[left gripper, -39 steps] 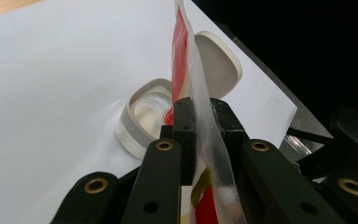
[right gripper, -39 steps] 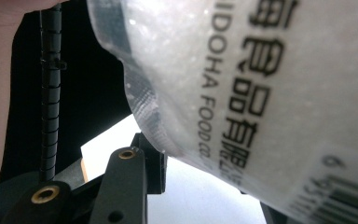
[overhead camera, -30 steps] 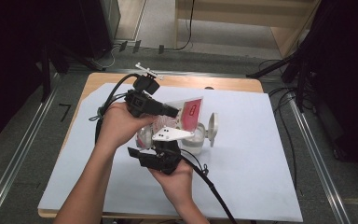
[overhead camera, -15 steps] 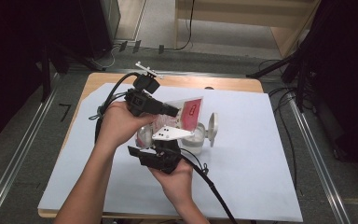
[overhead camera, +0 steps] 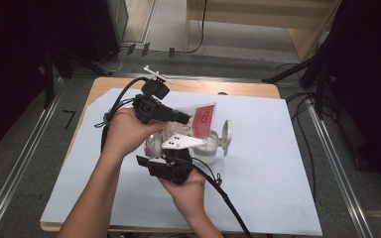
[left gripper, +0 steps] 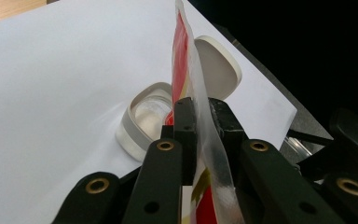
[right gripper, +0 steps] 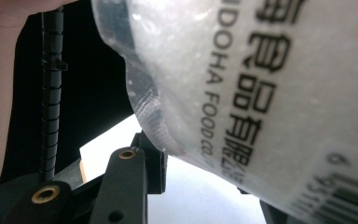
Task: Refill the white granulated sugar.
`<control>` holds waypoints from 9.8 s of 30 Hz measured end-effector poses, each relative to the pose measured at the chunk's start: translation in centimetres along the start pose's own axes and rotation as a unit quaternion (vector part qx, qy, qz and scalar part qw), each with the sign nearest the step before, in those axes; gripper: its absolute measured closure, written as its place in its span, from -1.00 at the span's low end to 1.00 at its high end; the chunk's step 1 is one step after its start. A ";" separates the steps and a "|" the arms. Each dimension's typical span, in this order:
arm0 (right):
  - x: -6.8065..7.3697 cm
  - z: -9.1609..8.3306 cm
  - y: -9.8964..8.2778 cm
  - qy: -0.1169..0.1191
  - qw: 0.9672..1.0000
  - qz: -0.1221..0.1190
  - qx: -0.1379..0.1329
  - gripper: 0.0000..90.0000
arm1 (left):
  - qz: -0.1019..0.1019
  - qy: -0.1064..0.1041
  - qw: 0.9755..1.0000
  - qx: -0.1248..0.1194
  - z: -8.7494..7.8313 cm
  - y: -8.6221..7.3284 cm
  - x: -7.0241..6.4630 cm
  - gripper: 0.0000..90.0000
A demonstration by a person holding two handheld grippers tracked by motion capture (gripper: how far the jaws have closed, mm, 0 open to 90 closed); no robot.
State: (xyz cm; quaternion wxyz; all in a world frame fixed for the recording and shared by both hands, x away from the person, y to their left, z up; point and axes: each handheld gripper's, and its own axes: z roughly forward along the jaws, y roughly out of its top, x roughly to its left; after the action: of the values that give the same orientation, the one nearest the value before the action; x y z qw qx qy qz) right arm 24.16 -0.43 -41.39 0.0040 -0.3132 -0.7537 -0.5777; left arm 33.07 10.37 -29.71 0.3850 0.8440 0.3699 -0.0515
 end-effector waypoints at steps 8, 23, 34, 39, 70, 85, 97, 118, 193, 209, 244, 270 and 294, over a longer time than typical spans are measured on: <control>0.0 0.0 0.0 0.001 1.000 0.000 0.000 0.40 | -0.001 0.001 1.000 -0.002 0.0 0.0 0.0 0.86; 0.0 0.0 0.0 0.002 1.000 0.004 -0.002 0.41 | 0.003 0.004 1.000 -0.003 0.0 0.0 0.0 0.86; 0.1 -0.1 0.1 -0.001 1.000 0.001 -0.003 0.41 | 0.020 0.009 1.000 -0.012 0.0 -0.1 -0.2 0.88; 0.0 -0.1 0.0 0.008 1.000 0.008 -0.005 0.41 | 0.012 0.015 1.000 -0.006 0.2 0.0 -0.2 0.86; -0.5 0.1 0.7 0.003 1.000 0.004 -0.008 0.41 | 0.017 0.018 1.000 0.009 0.6 1.3 -0.3 0.87; -0.4 -0.2 0.6 0.002 1.000 0.010 -0.012 0.41 | 0.015 0.020 1.000 0.000 0.7 1.2 -0.7 0.85; -0.3 -0.4 0.7 -0.001 1.000 0.009 -0.020 0.41 | 0.028 0.028 0.999 -0.007 0.6 1.4 -1.4 0.88; -0.2 -0.5 0.6 0.004 1.000 0.013 -0.026 0.41 | 0.038 0.031 0.999 -0.008 0.9 1.6 -2.0 0.87; -0.2 -0.3 0.7 0.009 0.999 0.028 -0.031 0.32 | 0.039 0.036 0.998 -0.030 1.1 1.6 -1.9 0.92; -0.9 -0.7 0.6 -0.019 0.999 0.019 -0.031 0.42 | 0.047 0.033 0.997 -0.052 1.6 1.5 -1.9 0.92; -0.8 -0.6 1.3 -0.009 0.999 0.037 -0.037 0.39 | 0.053 0.041 0.998 -0.018 1.6 2.8 -1.9 0.92; -0.9 0.4 1.5 -0.015 1.000 0.013 -0.021 0.41 | 0.046 0.038 0.997 -0.053 0.6 1.7 -1.1 0.92; 0.0 -0.2 1.1 -0.019 1.000 0.008 0.000 0.40 | 0.038 0.013 0.998 -0.042 0.7 1.3 -1.0 0.91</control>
State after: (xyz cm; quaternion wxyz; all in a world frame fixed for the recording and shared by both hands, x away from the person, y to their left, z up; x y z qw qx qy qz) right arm 24.62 -0.42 -40.38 -0.0059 -0.3305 -0.7512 -0.5713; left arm 33.38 8.74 -29.04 0.4171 0.8411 0.3442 -0.0096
